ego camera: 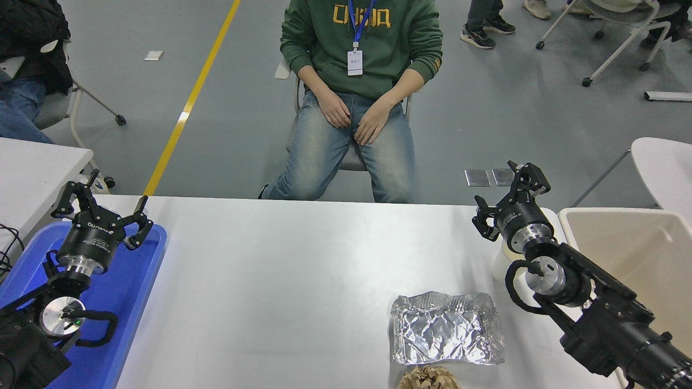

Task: Clean the table surface

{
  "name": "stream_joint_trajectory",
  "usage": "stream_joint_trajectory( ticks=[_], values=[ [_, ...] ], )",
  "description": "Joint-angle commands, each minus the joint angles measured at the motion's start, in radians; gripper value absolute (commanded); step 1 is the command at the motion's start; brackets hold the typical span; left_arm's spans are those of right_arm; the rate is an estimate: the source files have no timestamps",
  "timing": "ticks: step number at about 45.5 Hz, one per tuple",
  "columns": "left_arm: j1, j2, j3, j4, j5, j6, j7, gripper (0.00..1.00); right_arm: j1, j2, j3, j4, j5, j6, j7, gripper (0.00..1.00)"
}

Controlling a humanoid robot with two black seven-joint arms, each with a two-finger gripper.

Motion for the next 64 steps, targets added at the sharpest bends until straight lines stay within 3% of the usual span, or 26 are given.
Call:
stream_joint_trajectory(
  ticks=[1, 14, 23, 38, 55, 64],
  values=[
    [0.000, 0.000, -0.002, 0.000, 0.000, 0.000, 0.002, 1.00, 0.016, -0.040, -0.012, 0.003, -0.009, 0.016, 0.000, 1.00],
    [0.000, 0.000, -0.002, 0.000, 0.000, 0.000, 0.002, 1.00, 0.024, -0.219, -0.046, 0.025, -0.018, 0.212, -0.001, 1.00],
    [0.000, 0.000, -0.002, 0.000, 0.000, 0.000, 0.002, 1.00, 0.107, -0.373, -0.302, 0.075, -0.074, 0.227, -0.003, 1.00],
    [0.000, 0.000, -0.002, 0.000, 0.000, 0.000, 0.002, 1.00, 0.220, -0.532, -0.646, 0.233, -0.334, 0.227, -0.029, 1.00],
    [0.000, 0.000, -0.002, 0.000, 0.000, 0.000, 0.002, 1.00, 0.334, -0.796, -0.931, 0.356, -0.354, 0.287, -0.099, 1.00],
    [0.000, 0.000, -0.002, 0.000, 0.000, 0.000, 0.002, 1.00, 0.334, -0.816, -1.011, 0.376, -0.387, 0.278, -0.154, 1.00]
  ],
)
